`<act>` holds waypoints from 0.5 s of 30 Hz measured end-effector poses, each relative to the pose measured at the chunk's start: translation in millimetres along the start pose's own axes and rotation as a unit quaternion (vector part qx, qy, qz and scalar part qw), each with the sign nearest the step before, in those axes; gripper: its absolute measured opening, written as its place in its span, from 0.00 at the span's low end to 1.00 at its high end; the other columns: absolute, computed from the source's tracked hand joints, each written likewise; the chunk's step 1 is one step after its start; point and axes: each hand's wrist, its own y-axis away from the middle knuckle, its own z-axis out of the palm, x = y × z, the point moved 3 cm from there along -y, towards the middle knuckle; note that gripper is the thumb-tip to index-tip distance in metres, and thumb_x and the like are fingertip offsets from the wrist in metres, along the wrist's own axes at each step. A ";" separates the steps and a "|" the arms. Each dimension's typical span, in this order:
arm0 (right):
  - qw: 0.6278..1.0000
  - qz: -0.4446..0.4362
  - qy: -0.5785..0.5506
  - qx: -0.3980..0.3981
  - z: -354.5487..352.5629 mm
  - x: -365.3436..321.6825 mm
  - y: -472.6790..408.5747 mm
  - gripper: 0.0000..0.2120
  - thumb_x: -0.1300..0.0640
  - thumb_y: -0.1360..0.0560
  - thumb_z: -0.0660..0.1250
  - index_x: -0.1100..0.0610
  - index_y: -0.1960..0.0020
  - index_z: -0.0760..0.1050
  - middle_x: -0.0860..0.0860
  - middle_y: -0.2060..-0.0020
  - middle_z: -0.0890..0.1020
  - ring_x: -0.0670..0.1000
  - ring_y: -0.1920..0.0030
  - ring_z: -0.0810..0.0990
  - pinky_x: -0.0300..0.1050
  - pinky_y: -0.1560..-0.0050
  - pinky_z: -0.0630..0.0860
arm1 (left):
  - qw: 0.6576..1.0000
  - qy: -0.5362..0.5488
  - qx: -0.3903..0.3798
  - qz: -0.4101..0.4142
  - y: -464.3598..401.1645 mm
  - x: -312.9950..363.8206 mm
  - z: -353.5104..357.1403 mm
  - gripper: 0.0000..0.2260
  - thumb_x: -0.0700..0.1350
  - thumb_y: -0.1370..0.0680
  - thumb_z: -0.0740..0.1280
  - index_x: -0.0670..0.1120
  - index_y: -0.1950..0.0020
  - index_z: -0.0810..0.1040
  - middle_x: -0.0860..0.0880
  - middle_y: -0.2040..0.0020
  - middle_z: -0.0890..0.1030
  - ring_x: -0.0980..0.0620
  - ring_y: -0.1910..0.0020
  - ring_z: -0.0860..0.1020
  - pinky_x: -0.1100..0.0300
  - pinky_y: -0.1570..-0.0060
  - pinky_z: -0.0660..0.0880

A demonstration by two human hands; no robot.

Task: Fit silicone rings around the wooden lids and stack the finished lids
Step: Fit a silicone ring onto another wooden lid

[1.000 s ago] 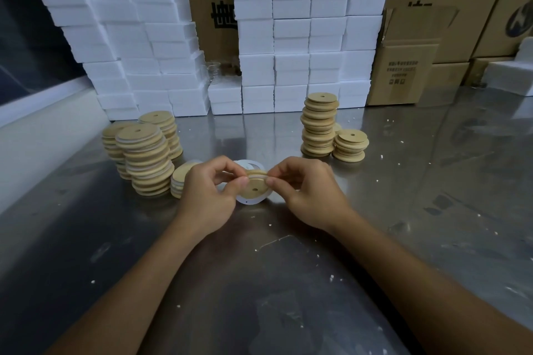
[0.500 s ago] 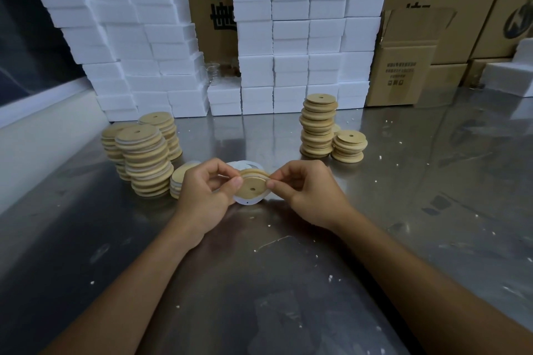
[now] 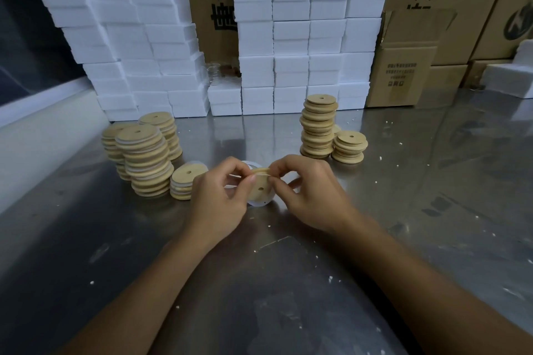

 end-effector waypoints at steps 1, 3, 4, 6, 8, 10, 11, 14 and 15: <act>1.000 -0.013 0.005 -0.003 0.2 -2.4 0.0 0.04 0.58 0.24 0.68 0.54 0.50 0.80 0.46 0.54 0.83 0.47 0.53 0.81 0.49 0.54 0.82 | 1.000 -0.012 -0.003 0.008 0.1 0.6 -0.3 0.07 0.40 0.25 0.71 0.52 0.57 0.78 0.60 0.60 0.80 0.59 0.56 0.81 0.70 0.61 0.76; 1.000 -0.026 0.005 -0.002 0.8 -5.7 -0.1 0.03 0.59 0.24 0.68 0.55 0.50 0.80 0.47 0.54 0.82 0.48 0.53 0.80 0.50 0.54 0.82 | 0.999 -0.032 -0.005 0.012 0.2 1.6 -1.0 0.06 0.41 0.25 0.71 0.51 0.56 0.78 0.60 0.59 0.80 0.59 0.55 0.80 0.70 0.60 0.76; 1.000 -0.028 0.000 0.001 1.0 -6.1 0.0 0.03 0.59 0.24 0.68 0.55 0.51 0.80 0.48 0.55 0.82 0.48 0.53 0.81 0.50 0.54 0.82 | 0.999 -0.035 -0.004 0.011 0.1 1.5 -1.3 0.06 0.40 0.25 0.71 0.50 0.57 0.78 0.60 0.60 0.80 0.60 0.56 0.80 0.70 0.61 0.76; 1.000 -0.023 -0.014 0.006 0.9 -5.0 0.2 0.03 0.59 0.24 0.69 0.55 0.51 0.80 0.47 0.55 0.83 0.47 0.53 0.81 0.48 0.54 0.81 | 1.000 -0.031 0.000 0.002 -0.8 0.0 -1.3 0.07 0.37 0.26 0.71 0.48 0.58 0.78 0.59 0.61 0.80 0.60 0.57 0.80 0.68 0.61 0.75; 0.999 -0.004 -0.032 0.010 0.7 -1.5 0.4 0.03 0.59 0.24 0.70 0.56 0.51 0.81 0.47 0.56 0.84 0.46 0.54 0.82 0.46 0.53 0.81 | 1.000 -0.025 0.006 -0.015 -1.3 -1.9 -1.3 0.08 0.35 0.26 0.71 0.47 0.59 0.78 0.57 0.62 0.81 0.59 0.59 0.80 0.65 0.60 0.75; 0.999 0.019 -0.045 0.007 1.4 2.6 0.1 0.04 0.59 0.24 0.70 0.57 0.50 0.81 0.48 0.55 0.85 0.45 0.55 0.83 0.44 0.52 0.82 | 0.999 -0.016 0.009 -0.030 -1.8 -3.5 -1.9 0.10 0.35 0.26 0.71 0.49 0.60 0.77 0.57 0.62 0.81 0.59 0.60 0.81 0.66 0.60 0.75; 0.998 0.025 -0.049 0.005 2.0 4.0 0.1 0.05 0.59 0.24 0.71 0.58 0.49 0.82 0.48 0.55 0.85 0.45 0.55 0.84 0.43 0.52 0.82 | 0.999 -0.011 0.009 -0.035 -1.9 -4.1 -2.2 0.11 0.35 0.26 0.71 0.50 0.61 0.77 0.56 0.62 0.81 0.59 0.60 0.81 0.68 0.60 0.75; 0.997 0.037 -0.065 0.013 2.5 4.5 0.3 0.05 0.60 0.25 0.71 0.60 0.49 0.82 0.49 0.56 0.86 0.43 0.56 0.84 0.41 0.51 0.82 | 0.999 0.001 0.006 -0.050 -1.7 -4.7 -3.1 0.12 0.35 0.26 0.71 0.52 0.61 0.76 0.56 0.62 0.81 0.59 0.60 0.81 0.72 0.61 0.73; 0.996 0.042 -0.073 0.020 2.2 4.6 0.3 0.05 0.60 0.25 0.71 0.60 0.50 0.83 0.49 0.57 0.86 0.43 0.57 0.84 0.41 0.51 0.82 | 0.998 0.004 0.006 -0.055 -1.9 -5.1 -3.5 0.13 0.35 0.26 0.71 0.52 0.61 0.76 0.56 0.62 0.81 0.60 0.60 0.81 0.73 0.61 0.73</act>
